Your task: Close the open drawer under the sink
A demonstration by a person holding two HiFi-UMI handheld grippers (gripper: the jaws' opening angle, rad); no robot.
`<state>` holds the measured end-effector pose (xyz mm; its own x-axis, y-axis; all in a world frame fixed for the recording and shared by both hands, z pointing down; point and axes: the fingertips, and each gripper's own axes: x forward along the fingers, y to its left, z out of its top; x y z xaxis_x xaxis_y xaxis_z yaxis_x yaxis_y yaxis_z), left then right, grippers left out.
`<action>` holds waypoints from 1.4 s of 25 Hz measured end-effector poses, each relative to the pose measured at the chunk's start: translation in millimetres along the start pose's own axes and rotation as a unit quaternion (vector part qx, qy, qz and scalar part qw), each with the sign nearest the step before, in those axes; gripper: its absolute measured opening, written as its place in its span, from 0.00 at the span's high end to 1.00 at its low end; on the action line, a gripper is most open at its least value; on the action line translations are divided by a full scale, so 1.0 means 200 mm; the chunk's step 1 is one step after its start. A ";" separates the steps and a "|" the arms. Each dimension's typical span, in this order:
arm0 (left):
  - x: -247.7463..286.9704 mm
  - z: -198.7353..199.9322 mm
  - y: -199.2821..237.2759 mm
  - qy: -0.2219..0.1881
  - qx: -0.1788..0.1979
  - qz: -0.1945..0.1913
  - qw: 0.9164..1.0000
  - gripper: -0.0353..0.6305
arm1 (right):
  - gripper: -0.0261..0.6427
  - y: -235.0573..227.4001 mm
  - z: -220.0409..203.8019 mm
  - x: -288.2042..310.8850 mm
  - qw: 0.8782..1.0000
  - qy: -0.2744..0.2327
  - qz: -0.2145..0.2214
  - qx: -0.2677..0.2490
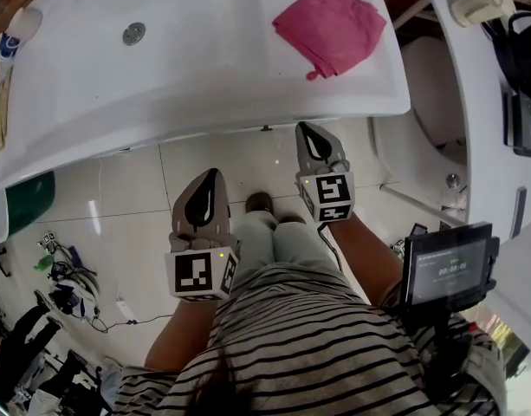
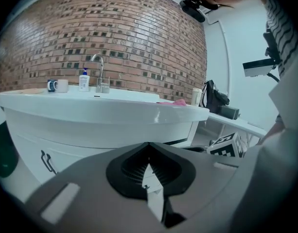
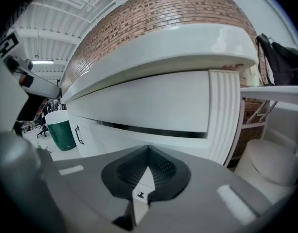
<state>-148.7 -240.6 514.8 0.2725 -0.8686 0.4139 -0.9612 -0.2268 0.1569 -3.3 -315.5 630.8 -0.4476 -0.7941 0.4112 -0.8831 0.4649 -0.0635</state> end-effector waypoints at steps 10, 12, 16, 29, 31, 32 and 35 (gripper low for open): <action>0.01 0.01 0.01 -0.005 0.010 -0.001 1.000 0.92 | 0.96 -0.05 0.04 0.10 1.000 -0.002 0.004 0.001; -0.01 0.02 -0.01 -0.004 0.011 -0.001 1.000 0.92 | 0.96 -0.06 0.08 0.06 1.000 -0.001 -0.003 0.001; -0.09 0.12 -0.06 -0.006 0.016 -0.001 1.000 0.92 | 0.96 -0.04 0.25 -0.13 1.000 -0.009 -0.002 0.000; -0.69 0.82 -0.47 -0.081 0.054 0.001 0.995 0.92 | 0.96 0.12 1.14 -1.20 0.994 -0.094 0.037 -0.031; -0.79 0.85 -0.54 -0.089 0.057 0.001 0.994 0.92 | 0.96 0.14 1.16 -1.34 0.994 -0.096 0.044 -0.027; -0.84 0.86 -0.57 -0.092 0.059 0.001 0.994 0.92 | 0.96 0.15 1.16 -1.41 0.994 -0.098 0.047 -0.027; -0.97 0.84 -0.63 -0.097 0.060 0.005 0.993 0.92 | 0.96 0.19 1.13 -1.58 0.994 -0.102 0.044 -0.014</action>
<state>-88.2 -117.8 264.2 0.2615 -0.9369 0.2320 -0.9650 -0.2591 0.0412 72.5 -134.5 293.1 -0.5454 -0.8112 0.2111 -0.8358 0.5452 -0.0644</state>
